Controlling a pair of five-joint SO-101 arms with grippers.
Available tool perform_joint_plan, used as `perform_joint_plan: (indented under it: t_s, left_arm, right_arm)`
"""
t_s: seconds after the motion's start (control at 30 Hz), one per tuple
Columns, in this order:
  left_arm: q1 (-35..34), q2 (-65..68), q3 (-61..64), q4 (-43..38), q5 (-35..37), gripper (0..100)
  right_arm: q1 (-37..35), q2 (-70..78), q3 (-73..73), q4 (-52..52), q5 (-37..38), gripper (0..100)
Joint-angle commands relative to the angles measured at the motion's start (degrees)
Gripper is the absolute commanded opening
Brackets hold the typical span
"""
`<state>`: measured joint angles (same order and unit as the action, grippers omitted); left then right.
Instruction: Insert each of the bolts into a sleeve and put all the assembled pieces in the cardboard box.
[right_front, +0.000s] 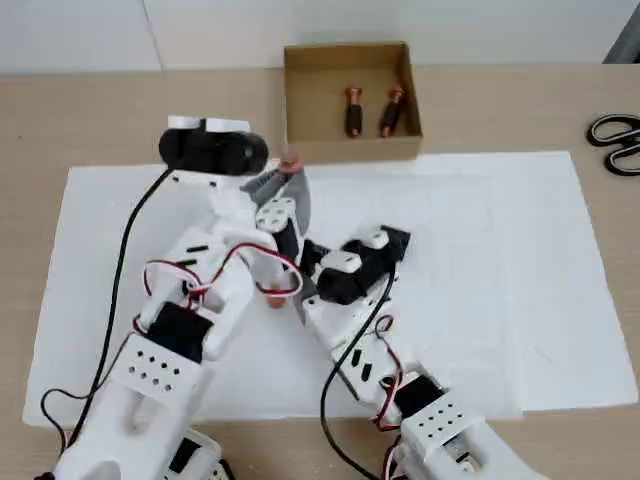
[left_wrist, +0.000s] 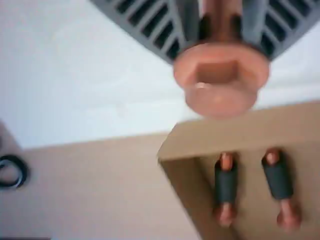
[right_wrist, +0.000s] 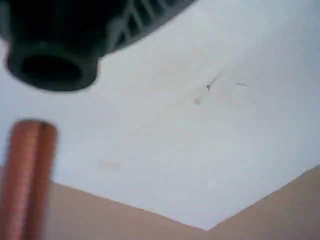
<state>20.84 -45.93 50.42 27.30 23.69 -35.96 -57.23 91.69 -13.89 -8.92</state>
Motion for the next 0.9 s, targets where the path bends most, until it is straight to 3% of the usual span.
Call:
perform_joint_plan:
  t_s: [0.0,0.87]
  left_arm:
    - [0.4,-0.6,0.6,-1.7,0.0,1]
    - [3.3,-0.6,1.0,2.3,-1.4,1]
  right_arm:
    - [-0.2,-1.3,-0.5,0.0,-0.5,0.4]
    - [0.0,-1.3,-0.5,0.0,-0.5,0.4]
